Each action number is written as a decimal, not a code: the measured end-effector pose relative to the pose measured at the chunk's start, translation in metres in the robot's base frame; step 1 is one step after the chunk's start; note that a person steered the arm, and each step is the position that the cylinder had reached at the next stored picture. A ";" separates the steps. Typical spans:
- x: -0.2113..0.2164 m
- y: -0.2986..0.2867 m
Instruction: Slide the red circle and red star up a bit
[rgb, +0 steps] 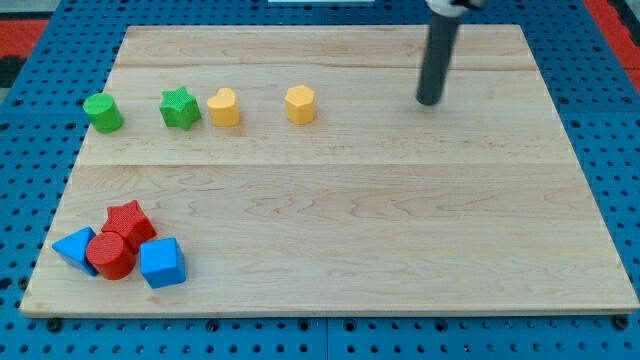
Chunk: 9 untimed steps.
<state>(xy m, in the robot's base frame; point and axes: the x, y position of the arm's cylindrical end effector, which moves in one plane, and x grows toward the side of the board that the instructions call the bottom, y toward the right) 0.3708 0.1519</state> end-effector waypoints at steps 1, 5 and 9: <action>0.058 0.029; 0.224 -0.179; 0.222 -0.373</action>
<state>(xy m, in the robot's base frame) 0.5933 -0.2214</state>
